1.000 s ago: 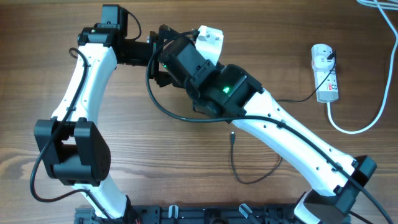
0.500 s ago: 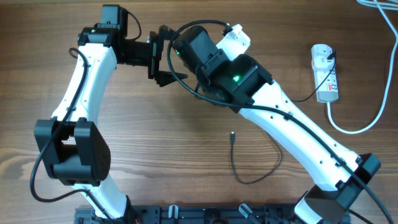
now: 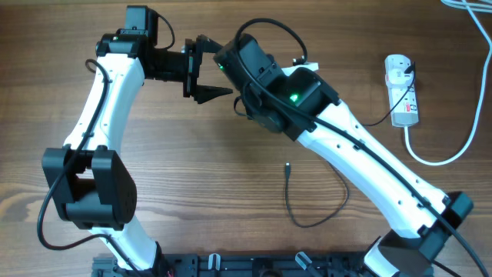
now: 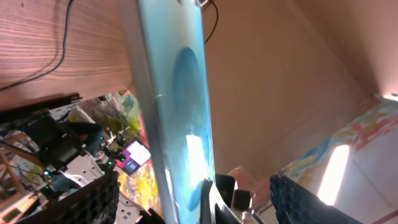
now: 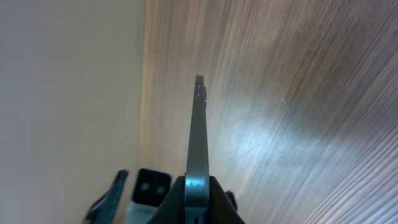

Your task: Plug charger to phone and switch on socket

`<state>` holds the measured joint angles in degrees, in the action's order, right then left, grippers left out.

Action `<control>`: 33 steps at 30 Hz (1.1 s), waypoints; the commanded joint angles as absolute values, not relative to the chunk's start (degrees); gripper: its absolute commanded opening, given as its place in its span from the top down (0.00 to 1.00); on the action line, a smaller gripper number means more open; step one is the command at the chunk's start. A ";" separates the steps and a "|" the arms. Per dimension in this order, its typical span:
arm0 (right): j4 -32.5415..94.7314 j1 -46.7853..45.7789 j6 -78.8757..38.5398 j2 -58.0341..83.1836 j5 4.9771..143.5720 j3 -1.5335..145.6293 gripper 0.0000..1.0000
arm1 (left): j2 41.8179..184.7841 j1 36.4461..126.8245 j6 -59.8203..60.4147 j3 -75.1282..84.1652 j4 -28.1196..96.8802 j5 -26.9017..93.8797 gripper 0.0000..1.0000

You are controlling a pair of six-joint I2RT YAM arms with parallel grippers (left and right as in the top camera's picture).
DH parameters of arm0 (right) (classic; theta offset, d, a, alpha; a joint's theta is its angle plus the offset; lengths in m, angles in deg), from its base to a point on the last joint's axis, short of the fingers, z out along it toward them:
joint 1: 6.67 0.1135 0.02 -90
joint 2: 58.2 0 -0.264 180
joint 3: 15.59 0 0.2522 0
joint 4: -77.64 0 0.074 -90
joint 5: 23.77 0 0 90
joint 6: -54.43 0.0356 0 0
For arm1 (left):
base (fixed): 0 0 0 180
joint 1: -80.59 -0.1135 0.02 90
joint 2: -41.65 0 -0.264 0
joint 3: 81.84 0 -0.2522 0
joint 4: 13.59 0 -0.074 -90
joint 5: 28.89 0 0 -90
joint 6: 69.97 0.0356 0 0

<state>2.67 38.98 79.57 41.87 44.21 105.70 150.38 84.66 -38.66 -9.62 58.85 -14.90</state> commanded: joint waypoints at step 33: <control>5.64 39.11 83.13 41.70 49.65 106.42 0.96 | 148.35 84.97 -49.26 -9.78 58.74 -19.16 0.32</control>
<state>4.59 38.98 82.30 40.52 49.28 105.67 150.38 84.71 -48.35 -9.62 58.83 -17.66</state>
